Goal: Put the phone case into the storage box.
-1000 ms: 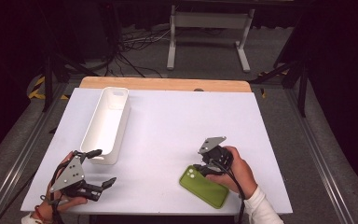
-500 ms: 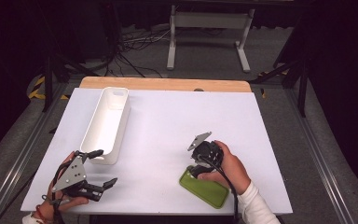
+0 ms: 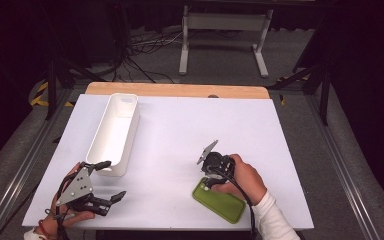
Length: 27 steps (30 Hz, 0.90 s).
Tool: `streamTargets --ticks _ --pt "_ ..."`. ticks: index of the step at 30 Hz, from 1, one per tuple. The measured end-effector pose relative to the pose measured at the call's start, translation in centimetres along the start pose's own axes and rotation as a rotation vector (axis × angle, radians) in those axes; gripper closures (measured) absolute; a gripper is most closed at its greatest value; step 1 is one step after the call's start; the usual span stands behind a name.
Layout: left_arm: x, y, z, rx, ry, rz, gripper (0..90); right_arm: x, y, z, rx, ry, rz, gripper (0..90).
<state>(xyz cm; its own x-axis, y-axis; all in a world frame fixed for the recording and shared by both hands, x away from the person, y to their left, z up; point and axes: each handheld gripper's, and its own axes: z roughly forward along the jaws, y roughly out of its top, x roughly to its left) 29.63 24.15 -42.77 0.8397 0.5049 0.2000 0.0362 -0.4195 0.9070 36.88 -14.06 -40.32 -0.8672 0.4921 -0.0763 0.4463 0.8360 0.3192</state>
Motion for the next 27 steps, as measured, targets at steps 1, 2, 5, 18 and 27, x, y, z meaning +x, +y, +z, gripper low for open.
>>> streamTargets --ticks 1,2,5,18,27 --pt "0.0 0.0 0.0 0.005 0.0 -0.002 4.7 0.0 0.0 0.0 0.002 0.005 -0.003 60.8" --pt "0.0 0.0 0.0 0.005 0.0 -0.002 4.7 0.0 0.0 0.0 0.002 0.005 -0.003 60.8" --pt "0.0 0.0 0.0 0.008 -0.001 -0.006 4.7 -0.1 0.2 0.3 0.02 0.02 -0.013 68.4" --pt "0.0 -0.1 0.0 0.008 -0.002 -0.005 4.7 0.1 0.8 1.8 0.114 -0.003 -0.041 74.5" --pt "0.0 -0.1 0.2 0.013 -0.009 0.001 4.7 -0.5 0.6 2.1 0.092 0.006 -0.01 87.0"
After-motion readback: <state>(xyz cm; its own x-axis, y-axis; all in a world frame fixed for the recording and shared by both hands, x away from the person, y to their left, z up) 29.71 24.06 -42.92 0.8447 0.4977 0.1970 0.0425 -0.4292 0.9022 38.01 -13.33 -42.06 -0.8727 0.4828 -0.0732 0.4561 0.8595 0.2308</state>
